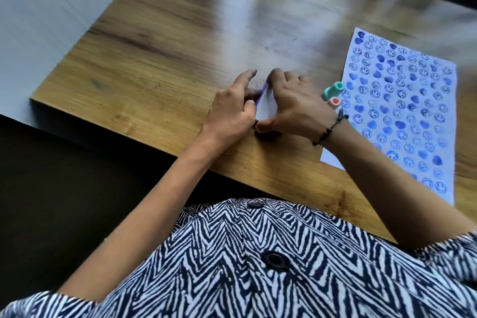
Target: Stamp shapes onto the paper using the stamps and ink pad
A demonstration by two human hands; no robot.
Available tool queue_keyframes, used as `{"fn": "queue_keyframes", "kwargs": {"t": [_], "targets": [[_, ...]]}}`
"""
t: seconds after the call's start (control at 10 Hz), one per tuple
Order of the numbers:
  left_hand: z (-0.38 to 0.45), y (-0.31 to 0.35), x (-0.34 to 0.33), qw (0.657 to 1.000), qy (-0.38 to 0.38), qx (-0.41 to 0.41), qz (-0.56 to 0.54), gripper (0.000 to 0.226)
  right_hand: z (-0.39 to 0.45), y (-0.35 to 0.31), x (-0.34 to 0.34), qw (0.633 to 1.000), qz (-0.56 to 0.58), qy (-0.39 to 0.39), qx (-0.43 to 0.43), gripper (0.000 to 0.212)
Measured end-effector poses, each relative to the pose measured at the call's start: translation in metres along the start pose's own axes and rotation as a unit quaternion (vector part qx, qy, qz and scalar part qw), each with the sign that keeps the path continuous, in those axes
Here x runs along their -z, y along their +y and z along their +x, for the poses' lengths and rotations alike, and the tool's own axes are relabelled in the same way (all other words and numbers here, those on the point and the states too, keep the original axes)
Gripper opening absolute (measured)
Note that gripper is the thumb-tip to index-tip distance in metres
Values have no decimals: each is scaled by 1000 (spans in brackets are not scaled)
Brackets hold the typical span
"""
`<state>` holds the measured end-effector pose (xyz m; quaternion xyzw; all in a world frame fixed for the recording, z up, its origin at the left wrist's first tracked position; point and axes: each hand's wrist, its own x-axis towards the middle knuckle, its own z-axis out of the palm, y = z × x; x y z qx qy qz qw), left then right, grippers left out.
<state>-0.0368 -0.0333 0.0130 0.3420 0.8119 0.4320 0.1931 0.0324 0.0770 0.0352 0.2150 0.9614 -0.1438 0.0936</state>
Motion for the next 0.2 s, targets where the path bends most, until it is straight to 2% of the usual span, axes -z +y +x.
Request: {"fn": "queue_keyframes", "kwargs": {"t": [0.1, 0.2], "targets": [[9, 5, 3, 1000, 7, 2, -9, 55, 3, -1, 4, 1000, 12, -5, 0, 89], [16, 11, 2, 998, 25, -31, 40, 52, -3, 8, 13, 996, 84, 0, 22, 97]]}}
